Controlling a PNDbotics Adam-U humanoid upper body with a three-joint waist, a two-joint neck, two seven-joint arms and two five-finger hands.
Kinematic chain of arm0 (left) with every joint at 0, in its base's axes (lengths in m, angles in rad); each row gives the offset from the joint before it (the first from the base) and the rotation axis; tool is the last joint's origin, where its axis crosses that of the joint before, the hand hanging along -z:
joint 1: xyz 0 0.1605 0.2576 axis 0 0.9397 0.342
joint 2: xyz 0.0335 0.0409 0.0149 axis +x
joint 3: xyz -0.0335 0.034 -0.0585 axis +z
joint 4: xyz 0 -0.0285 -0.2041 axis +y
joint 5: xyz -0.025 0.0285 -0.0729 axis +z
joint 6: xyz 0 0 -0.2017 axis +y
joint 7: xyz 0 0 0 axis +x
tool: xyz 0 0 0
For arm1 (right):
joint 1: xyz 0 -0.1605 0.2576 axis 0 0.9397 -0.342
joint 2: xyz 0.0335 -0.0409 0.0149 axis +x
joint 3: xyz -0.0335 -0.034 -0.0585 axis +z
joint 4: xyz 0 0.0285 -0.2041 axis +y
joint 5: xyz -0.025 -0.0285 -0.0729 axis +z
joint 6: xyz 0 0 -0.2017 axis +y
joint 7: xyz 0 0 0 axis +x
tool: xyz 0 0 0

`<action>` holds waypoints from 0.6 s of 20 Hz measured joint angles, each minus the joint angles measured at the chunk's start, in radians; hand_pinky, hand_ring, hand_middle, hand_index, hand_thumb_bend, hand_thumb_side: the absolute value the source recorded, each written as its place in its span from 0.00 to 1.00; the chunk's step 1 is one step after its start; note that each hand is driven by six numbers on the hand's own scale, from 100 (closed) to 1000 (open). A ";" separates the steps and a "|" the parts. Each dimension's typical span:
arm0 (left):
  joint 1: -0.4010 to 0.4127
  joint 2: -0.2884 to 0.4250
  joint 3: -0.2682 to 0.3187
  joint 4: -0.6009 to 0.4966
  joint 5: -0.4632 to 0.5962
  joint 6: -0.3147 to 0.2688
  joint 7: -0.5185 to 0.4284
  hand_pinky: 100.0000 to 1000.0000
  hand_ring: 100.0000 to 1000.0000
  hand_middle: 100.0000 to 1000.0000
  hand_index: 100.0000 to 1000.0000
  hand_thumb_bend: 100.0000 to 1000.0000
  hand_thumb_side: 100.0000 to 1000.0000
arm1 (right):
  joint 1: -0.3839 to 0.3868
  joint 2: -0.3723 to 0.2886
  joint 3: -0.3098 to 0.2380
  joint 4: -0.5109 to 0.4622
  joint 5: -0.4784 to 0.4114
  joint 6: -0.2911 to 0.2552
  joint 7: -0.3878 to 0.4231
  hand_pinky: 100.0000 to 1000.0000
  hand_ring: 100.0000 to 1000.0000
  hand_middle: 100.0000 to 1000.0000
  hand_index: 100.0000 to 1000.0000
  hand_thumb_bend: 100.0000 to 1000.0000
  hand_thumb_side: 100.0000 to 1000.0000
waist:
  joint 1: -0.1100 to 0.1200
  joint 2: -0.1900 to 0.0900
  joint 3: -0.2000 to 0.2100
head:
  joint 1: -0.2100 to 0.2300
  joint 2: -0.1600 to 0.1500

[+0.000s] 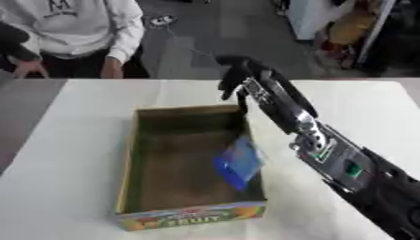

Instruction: Pick up objects on the table and place them in the box.

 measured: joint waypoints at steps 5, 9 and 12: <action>0.002 0.001 0.000 0.000 -0.001 0.000 0.000 0.45 0.52 0.79 0.81 0.10 0.83 | 0.017 0.000 -0.004 0.008 0.022 -0.005 0.051 0.46 0.80 0.87 1.00 0.00 1.00 | 0.000 0.000 -0.016 | 0.009 -0.004; 0.021 0.008 0.001 0.000 -0.009 0.000 0.002 0.45 0.52 0.79 0.81 0.09 0.83 | 0.088 -0.031 -0.021 -0.050 -0.006 0.000 0.050 0.25 0.70 0.77 1.00 0.00 1.00 | 0.000 -0.003 -0.045 | 0.032 -0.040; 0.049 0.026 0.001 0.000 -0.021 -0.001 0.005 0.45 0.52 0.79 0.81 0.09 0.84 | 0.193 -0.085 -0.050 -0.177 -0.064 0.021 0.037 0.18 0.64 0.72 1.00 0.00 1.00 | -0.001 -0.019 -0.074 | 0.062 -0.095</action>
